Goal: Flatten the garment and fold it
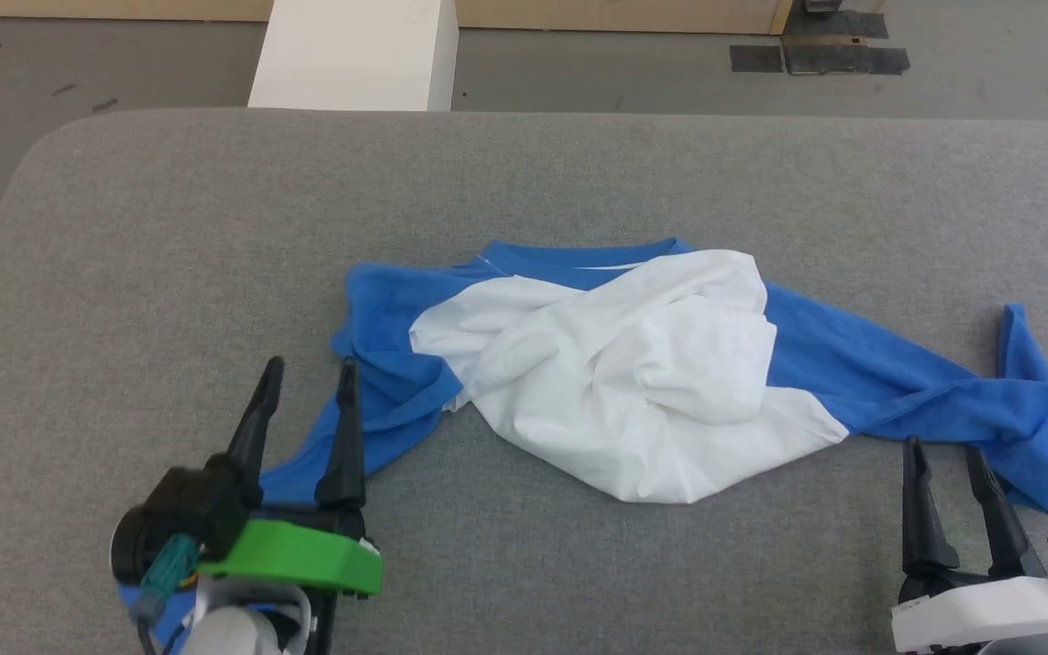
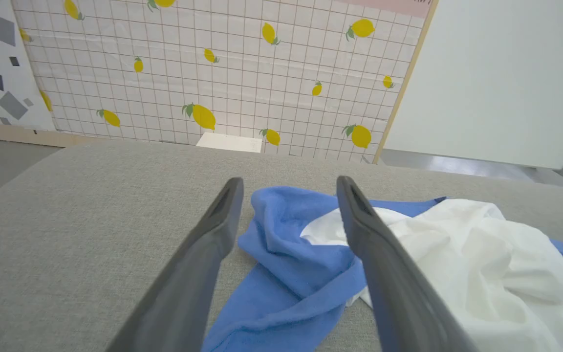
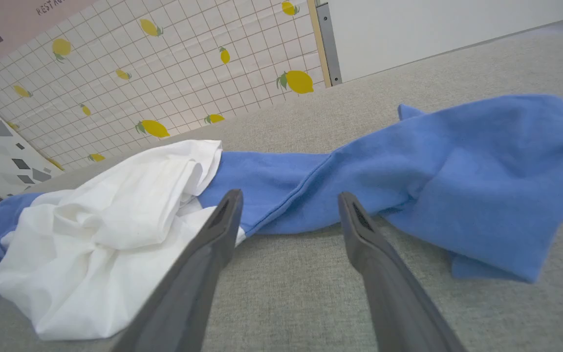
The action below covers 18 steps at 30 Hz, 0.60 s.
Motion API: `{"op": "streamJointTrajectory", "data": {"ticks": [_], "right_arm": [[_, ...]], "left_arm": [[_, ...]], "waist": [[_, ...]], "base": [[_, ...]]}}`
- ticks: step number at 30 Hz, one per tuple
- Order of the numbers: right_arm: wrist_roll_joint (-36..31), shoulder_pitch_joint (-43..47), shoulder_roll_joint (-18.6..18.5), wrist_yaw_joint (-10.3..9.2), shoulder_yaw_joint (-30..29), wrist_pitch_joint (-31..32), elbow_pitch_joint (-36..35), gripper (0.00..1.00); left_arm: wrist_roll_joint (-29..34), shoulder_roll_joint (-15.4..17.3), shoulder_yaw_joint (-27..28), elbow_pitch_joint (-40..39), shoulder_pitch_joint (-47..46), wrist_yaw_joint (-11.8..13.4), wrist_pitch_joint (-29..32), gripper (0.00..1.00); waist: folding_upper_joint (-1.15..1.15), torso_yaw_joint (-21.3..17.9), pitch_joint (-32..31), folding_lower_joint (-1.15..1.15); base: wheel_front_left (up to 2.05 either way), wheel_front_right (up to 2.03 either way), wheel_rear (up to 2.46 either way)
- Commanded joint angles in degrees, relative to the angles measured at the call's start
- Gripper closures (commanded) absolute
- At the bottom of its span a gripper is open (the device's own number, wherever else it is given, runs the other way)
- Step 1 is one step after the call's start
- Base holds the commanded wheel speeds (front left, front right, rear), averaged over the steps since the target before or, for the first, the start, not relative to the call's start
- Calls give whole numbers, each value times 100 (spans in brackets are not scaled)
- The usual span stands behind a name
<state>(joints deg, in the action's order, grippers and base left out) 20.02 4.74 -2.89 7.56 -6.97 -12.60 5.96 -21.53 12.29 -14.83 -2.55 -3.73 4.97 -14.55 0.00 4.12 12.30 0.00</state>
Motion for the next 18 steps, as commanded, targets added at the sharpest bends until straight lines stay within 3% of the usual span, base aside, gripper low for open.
{"op": "streamJointTrajectory", "data": {"ticks": [1,8,14,18], "right_arm": [[-59,33,2,-8,1,15,-39,0],[-37,111,2,-8,-43,26,-72,0],[-198,12,2,-8,24,281,-332,0],[-467,-404,2,-8,184,976,-710,0]], "left_arm": [[115,-169,129,-153,186,45,-39,0],[309,-821,733,-536,1069,-156,-43,0],[457,-922,971,-582,1142,-380,-44,0],[510,-936,984,-596,1088,-430,-44,0]], "waist": [[0,12,-32,0],[0,129,-179,0],[0,247,-204,0],[0,252,-117,0]], "base": [[0,0,0],[0,0,0],[0,0,0],[0,0,0]]}}
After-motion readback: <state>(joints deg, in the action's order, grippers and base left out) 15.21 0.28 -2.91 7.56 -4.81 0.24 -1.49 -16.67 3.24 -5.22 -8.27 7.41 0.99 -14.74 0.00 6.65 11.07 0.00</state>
